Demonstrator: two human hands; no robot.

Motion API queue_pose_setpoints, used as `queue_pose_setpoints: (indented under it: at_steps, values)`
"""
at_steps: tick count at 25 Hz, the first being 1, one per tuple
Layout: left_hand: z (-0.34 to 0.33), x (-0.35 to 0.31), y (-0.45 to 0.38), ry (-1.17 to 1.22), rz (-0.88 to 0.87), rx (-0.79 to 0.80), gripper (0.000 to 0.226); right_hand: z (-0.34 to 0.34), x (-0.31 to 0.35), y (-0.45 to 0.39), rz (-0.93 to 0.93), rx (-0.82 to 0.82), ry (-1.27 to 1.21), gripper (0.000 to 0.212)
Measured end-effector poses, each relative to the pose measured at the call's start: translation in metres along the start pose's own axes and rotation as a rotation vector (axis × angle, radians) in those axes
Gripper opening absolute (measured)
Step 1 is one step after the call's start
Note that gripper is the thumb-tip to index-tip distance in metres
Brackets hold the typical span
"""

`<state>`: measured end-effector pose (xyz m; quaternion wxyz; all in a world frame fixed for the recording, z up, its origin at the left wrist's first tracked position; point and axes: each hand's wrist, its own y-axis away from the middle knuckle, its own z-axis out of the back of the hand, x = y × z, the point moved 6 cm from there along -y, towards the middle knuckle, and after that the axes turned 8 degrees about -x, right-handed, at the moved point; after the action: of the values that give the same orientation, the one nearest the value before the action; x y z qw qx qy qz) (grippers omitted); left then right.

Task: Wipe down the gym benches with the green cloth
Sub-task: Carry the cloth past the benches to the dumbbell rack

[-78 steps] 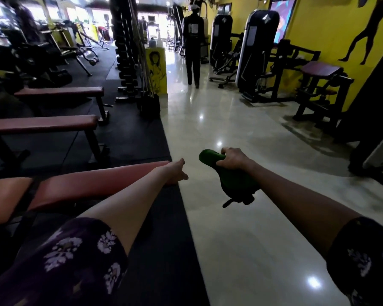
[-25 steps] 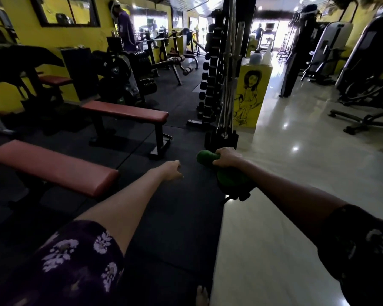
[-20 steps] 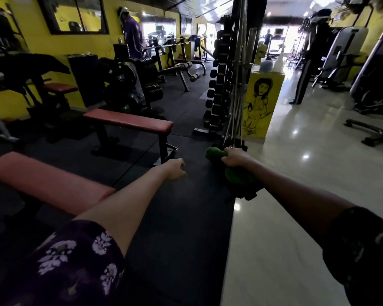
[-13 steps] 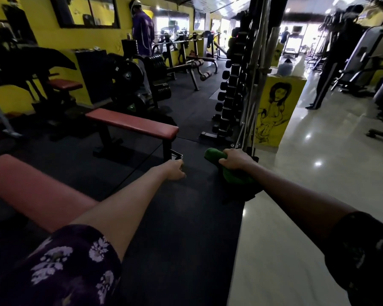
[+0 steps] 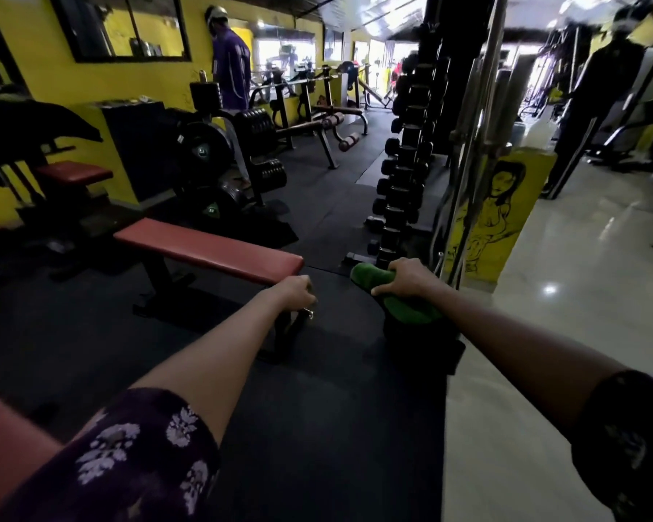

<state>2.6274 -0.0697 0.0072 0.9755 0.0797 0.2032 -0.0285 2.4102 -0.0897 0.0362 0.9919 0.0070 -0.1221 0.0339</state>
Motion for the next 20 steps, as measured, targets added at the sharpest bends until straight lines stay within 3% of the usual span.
queue_pose_setpoints:
  at_steps: [5, 12, 17, 20]
  values:
    - [0.013, 0.015, -0.131, -0.042, -0.005, 0.058, 0.036, -0.010, -0.004, -0.125, -0.073, 0.035, 0.019, 0.075]
    - [0.030, 0.017, -0.325, -0.061, -0.046, 0.040, 0.049, -0.016, -0.033, -0.324, -0.090, 0.005, 0.010, 0.049]
    - [0.066, -0.005, -0.455, -0.041, -0.079, 0.026, 0.057, 0.008, -0.043, -0.456, -0.081, -0.052, -0.037, 0.057]
    - [0.062, -0.005, -0.525, -0.116, -0.073, 0.083, 0.061, -0.003, -0.050, -0.522, -0.086, 0.007, -0.025, 0.055]
